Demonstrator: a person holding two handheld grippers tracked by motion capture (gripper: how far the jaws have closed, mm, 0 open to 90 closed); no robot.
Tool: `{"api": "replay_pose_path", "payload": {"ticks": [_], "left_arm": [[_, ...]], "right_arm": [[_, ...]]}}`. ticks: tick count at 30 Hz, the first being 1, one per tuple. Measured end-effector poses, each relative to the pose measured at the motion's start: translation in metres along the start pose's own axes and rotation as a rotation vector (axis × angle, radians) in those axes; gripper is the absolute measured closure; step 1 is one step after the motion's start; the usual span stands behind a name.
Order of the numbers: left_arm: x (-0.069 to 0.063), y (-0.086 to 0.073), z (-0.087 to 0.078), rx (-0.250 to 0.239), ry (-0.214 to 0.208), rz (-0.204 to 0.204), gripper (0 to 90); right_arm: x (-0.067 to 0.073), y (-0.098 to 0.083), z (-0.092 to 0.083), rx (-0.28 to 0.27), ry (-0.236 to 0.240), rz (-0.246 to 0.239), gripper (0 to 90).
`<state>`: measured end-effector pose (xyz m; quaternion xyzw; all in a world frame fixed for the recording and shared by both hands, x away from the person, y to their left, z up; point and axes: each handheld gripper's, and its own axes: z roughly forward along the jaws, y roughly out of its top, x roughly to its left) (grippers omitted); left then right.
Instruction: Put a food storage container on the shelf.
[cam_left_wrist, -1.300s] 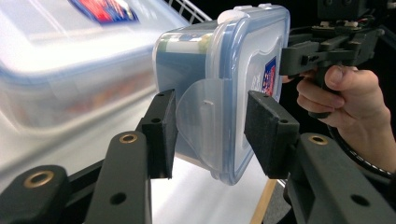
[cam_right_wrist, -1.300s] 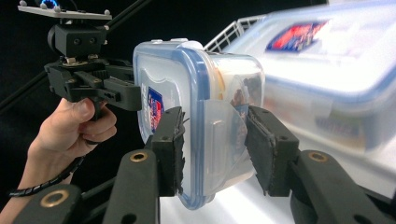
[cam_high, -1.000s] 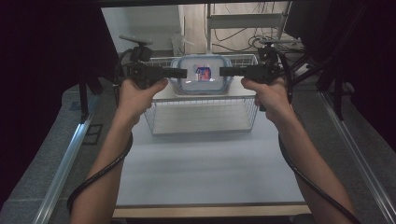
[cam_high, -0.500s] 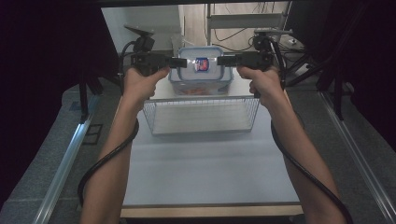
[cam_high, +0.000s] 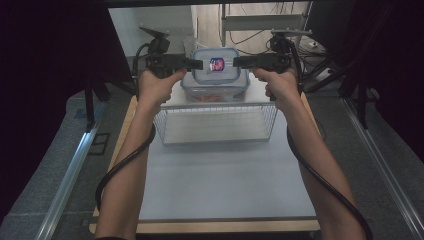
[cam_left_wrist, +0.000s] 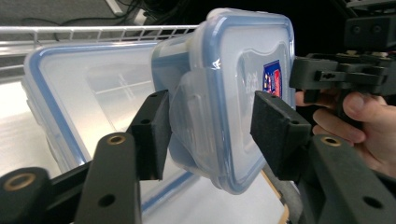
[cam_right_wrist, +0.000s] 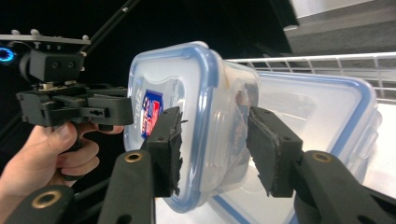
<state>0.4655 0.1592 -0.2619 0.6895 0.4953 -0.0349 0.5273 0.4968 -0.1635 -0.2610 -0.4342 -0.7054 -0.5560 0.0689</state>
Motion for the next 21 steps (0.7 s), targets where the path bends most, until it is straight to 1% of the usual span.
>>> {"api": "replay_pose_path", "payload": {"ticks": [2,4,5,6,8,11,13,15,16,17,19,21], "left_arm": [[0.001,0.001,0.002,-0.007,0.002,-0.007,43.4],[0.001,0.003,0.004,-0.012,0.048,0.0,42.6],[0.002,0.004,0.004,-0.016,0.051,-0.001,43.2],[0.003,0.005,0.004,-0.014,0.047,0.001,44.4],[0.001,0.006,0.004,-0.019,0.066,0.012,45.8],[-0.001,0.008,0.003,-0.015,0.091,0.035,45.8],[-0.002,0.007,0.002,-0.021,0.106,0.056,45.7],[-0.001,0.004,-0.001,-0.037,0.108,0.066,42.5],[-0.001,0.003,-0.002,-0.052,0.096,0.075,40.1],[0.0,0.001,-0.005,-0.069,0.081,0.087,39.8],[0.0,-0.003,-0.009,-0.093,0.078,0.113,39.1],[-0.001,-0.007,-0.013,-0.103,0.068,0.138,40.7]], "right_arm": [[0.001,0.0,0.003,-0.003,-0.015,-0.012,52.7],[0.002,-0.001,0.005,-0.007,-0.032,-0.014,52.0],[0.002,-0.001,0.007,-0.005,-0.05,-0.018,49.1],[0.002,-0.001,0.007,-0.005,-0.058,-0.021,50.0],[0.0,-0.001,0.007,-0.022,-0.05,-0.016,50.7],[-0.002,-0.002,0.006,-0.03,-0.047,-0.007,50.7],[-0.002,-0.003,0.005,-0.033,-0.054,-0.014,50.2],[0.0,-0.003,0.003,-0.038,-0.073,-0.038,49.0],[0.0,-0.003,0.001,-0.035,-0.083,-0.051,48.5],[0.001,-0.004,0.0,-0.035,-0.087,-0.06,48.1],[0.002,-0.004,-0.004,-0.048,-0.088,-0.073,48.0],[0.003,-0.004,-0.007,-0.053,-0.086,-0.094,48.6]]}}
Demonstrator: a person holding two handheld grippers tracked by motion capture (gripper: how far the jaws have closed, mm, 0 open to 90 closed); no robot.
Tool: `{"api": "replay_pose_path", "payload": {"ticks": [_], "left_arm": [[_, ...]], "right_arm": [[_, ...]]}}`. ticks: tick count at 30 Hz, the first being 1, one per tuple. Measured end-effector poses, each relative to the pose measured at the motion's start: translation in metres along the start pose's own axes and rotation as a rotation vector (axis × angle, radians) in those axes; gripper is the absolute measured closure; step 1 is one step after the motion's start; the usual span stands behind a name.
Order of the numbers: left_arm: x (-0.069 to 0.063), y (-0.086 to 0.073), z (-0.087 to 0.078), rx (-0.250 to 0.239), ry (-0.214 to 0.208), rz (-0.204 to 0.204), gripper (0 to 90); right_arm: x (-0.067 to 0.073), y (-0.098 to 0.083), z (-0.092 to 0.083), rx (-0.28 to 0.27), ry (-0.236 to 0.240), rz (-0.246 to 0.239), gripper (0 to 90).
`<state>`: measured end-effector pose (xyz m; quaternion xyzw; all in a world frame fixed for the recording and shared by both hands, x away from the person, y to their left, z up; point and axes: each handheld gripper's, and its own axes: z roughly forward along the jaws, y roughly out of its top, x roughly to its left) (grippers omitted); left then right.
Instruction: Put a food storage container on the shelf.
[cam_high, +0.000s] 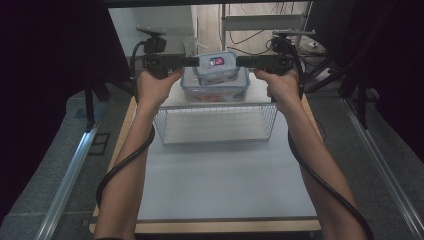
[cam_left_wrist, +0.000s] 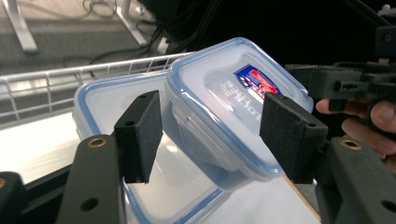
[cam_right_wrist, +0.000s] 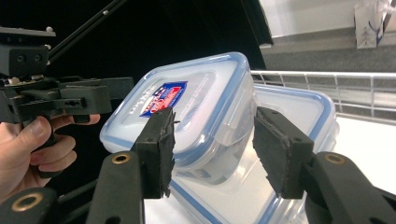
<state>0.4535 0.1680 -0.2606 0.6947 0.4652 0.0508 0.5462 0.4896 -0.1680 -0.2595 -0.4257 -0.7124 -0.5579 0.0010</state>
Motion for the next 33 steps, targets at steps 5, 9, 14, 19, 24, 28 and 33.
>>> {"api": "replay_pose_path", "payload": {"ticks": [5,9,14,19,24,28,33], "left_arm": [[-0.011,-0.012,-0.011,-0.017,-0.025,0.081,50.0],[-0.021,-0.024,-0.019,-0.031,0.007,0.155,61.6],[-0.033,-0.043,-0.023,-0.037,0.021,0.264,80.0],[-0.041,-0.058,-0.013,-0.034,0.013,0.327,89.8],[-0.048,-0.06,0.007,-0.024,0.066,0.356,89.8],[-0.044,-0.059,0.017,-0.017,0.095,0.325,89.8],[-0.036,-0.057,0.02,-0.012,0.133,0.296,89.8]], "right_arm": [[0.006,-0.002,-0.005,0.006,-0.026,-0.076,52.7],[0.011,-0.009,-0.009,0.009,-0.047,-0.132,59.8],[0.018,-0.02,-0.015,-0.004,-0.107,-0.232,74.3],[0.021,-0.032,-0.018,-0.023,-0.145,-0.291,88.1],[0.018,-0.043,-0.019,-0.035,-0.141,-0.291,89.0],[0.016,-0.051,-0.021,-0.025,-0.137,-0.3,88.9],[0.015,-0.058,-0.024,-0.02,-0.135,-0.305,88.3]]}}
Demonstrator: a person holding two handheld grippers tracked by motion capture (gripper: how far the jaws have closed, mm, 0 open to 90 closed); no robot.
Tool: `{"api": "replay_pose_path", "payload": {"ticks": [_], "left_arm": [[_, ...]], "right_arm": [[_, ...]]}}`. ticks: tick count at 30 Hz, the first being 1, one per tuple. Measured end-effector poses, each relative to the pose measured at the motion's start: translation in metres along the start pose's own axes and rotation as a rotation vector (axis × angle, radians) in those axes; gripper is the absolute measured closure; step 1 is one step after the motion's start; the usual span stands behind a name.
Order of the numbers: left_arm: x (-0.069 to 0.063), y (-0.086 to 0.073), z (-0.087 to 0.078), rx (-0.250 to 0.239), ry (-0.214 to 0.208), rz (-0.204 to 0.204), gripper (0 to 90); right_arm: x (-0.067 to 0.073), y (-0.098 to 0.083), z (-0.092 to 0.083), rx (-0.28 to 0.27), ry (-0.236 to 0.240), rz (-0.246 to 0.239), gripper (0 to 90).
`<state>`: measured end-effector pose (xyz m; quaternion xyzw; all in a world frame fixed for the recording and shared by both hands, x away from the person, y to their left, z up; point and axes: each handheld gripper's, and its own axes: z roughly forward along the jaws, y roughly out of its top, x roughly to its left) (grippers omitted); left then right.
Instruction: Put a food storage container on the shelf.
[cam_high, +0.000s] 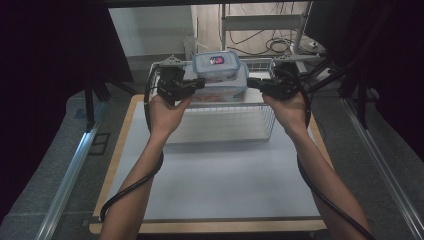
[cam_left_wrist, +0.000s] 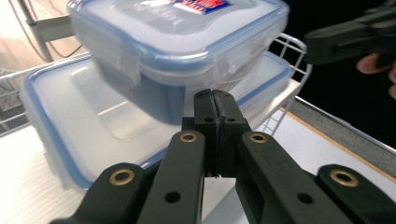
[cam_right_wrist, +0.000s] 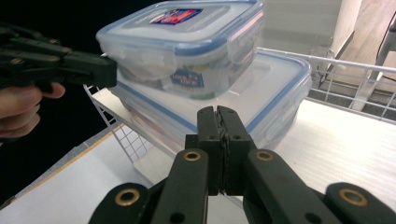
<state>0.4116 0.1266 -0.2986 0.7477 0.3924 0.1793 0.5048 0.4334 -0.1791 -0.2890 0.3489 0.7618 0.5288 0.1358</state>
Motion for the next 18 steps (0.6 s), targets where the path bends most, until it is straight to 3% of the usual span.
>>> {"api": "replay_pose_path", "payload": {"ticks": [3,7,10,13,18], "left_arm": [[0.003,-0.001,0.0,-0.007,-0.018,-0.018,89.2],[-0.007,-0.004,-0.006,-0.032,-0.037,0.014,82.6],[-0.016,-0.009,-0.014,-0.054,-0.047,0.046,68.2],[-0.022,-0.017,-0.021,-0.076,-0.053,0.057,53.5],[-0.029,-0.038,-0.029,-0.063,-0.047,0.094,34.0]], "right_arm": [[0.001,-0.004,-0.001,-0.002,0.007,-0.007,87.5],[0.003,-0.008,-0.001,-0.002,0.019,-0.017,84.5],[0.007,-0.013,-0.004,-0.01,0.031,-0.025,78.9],[0.013,-0.02,-0.007,-0.01,0.035,-0.05,67.4],[0.027,-0.036,-0.013,0.015,0.014,-0.117,47.6]]}}
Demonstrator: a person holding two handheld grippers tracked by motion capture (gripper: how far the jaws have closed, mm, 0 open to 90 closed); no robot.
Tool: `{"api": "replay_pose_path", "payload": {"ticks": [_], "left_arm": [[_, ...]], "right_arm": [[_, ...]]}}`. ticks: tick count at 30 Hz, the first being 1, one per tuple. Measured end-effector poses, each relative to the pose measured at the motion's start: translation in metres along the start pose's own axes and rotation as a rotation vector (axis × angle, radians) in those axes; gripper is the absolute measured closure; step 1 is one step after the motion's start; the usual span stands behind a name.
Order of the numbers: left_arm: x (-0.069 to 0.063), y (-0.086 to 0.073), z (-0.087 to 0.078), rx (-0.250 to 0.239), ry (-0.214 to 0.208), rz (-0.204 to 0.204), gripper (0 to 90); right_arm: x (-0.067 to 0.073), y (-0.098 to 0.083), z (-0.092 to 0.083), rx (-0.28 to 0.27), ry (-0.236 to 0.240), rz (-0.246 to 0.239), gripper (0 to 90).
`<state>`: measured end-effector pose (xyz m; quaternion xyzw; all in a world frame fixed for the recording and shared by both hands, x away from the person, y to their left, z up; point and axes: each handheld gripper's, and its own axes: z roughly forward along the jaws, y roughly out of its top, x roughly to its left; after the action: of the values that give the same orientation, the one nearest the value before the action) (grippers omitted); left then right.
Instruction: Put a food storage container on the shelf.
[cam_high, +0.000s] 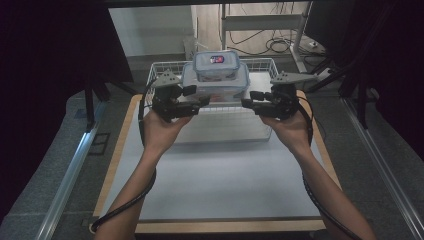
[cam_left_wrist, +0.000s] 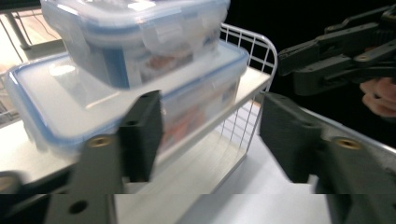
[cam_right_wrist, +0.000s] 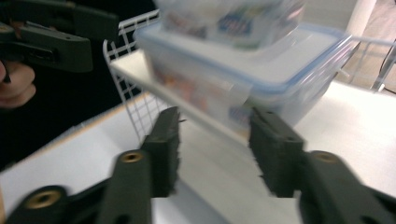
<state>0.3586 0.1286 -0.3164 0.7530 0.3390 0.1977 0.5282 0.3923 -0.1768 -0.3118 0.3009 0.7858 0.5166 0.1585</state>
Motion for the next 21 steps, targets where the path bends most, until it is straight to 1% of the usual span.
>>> {"api": "replay_pose_path", "payload": {"ticks": [4,5,7,9,12,17,21], "left_arm": [[-0.006,-0.014,-0.001,0.019,-0.005,0.006,26.4],[-0.007,-0.017,-0.001,0.023,-0.008,0.008,25.4],[-0.009,-0.022,-0.001,0.023,-0.011,0.003,23.0],[-0.011,-0.026,-0.001,0.029,-0.024,0.0,21.8],[-0.013,-0.03,-0.001,0.037,-0.023,0.004,19.8],[-0.017,-0.035,-0.006,0.048,-0.02,0.02,16.7],[-0.021,-0.041,-0.012,0.059,-0.007,0.037,14.2]], "right_arm": [[0.011,-0.014,-0.002,0.033,-0.014,-0.051,37.6],[0.013,-0.017,-0.002,0.039,-0.014,-0.057,35.9],[0.016,-0.023,-0.002,0.051,-0.008,-0.059,32.9],[0.018,-0.027,-0.003,0.06,-0.006,-0.063,30.5],[0.02,-0.031,-0.004,0.061,-0.005,-0.068,28.1],[0.022,-0.037,-0.008,0.051,-0.001,-0.067,23.6],[0.024,-0.043,-0.011,0.048,-0.003,-0.077,20.7]]}}
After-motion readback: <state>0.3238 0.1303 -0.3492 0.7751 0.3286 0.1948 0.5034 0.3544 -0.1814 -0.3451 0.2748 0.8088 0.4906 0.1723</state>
